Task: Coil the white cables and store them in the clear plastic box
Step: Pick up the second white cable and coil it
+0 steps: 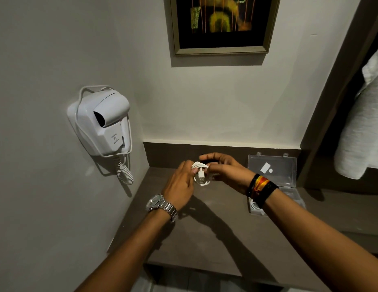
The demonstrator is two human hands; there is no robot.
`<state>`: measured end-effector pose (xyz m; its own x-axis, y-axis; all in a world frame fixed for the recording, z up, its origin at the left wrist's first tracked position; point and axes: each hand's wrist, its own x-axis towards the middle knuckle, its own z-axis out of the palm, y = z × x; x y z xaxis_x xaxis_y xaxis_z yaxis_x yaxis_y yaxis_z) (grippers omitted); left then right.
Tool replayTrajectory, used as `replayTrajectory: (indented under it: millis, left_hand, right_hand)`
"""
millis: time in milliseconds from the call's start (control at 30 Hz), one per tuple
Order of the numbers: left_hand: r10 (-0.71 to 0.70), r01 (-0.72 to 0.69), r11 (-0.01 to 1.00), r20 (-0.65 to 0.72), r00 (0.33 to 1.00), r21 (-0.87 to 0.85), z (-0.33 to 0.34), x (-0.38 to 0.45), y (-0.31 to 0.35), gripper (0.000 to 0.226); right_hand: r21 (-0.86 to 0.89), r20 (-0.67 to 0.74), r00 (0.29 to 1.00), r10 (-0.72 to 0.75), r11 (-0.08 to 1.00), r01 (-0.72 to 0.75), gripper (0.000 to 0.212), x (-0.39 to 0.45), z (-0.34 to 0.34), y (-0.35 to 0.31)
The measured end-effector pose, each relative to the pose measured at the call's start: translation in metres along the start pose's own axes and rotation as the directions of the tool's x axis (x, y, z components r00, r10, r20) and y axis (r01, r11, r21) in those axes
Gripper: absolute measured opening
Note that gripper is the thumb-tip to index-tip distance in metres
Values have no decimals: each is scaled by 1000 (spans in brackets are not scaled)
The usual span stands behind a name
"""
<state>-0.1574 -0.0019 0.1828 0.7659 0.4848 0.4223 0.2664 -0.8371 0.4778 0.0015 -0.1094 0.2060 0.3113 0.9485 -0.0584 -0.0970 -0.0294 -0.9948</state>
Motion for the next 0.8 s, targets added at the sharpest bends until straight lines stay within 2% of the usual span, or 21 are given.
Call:
replayTrajectory:
  millis: [67,167,233,300,400,500,667,800]
  left_hand:
    - [-1,1,1000,12,1000,-9,-1,2,-3,14]
    - [-17,18,1000,35,999,-22,0,6,-9,14]
    - [-47,50,997,62,997,-54,4,8,-14,13]
    - [-98,103,990,64,993,-92,9,9,-20,18]
    - [-158,165,968,50,986,-188,17,12,-30,24]
    - [-215,222,940,54,975,-258,23,14,-40,22]
    - [-297,315,895,104,949,-315,40,16,-54,12]
    - [-394,456,792,230,890,-407,64,21,-48,10]
  right_hand:
    - [41,50,999,-7,999,5,52,-2,0,1]
    - [-81,40,997,-62,995,65,58,-2,4,8]
    - [-158,-40,989,-140,979,132,50,-2,10,14]
    - [-241,-123,963,-240,949,206,34,-1,16,20]
    - [-379,-240,925,-296,906,191,23,0,21,32]
    - [-405,-324,920,-222,911,77,23,1,23,44]
    - [-200,-367,929,-41,979,-36,23,1,21,64]
    - [-86,-464,884,53,991,-105,20,-7,10,85]
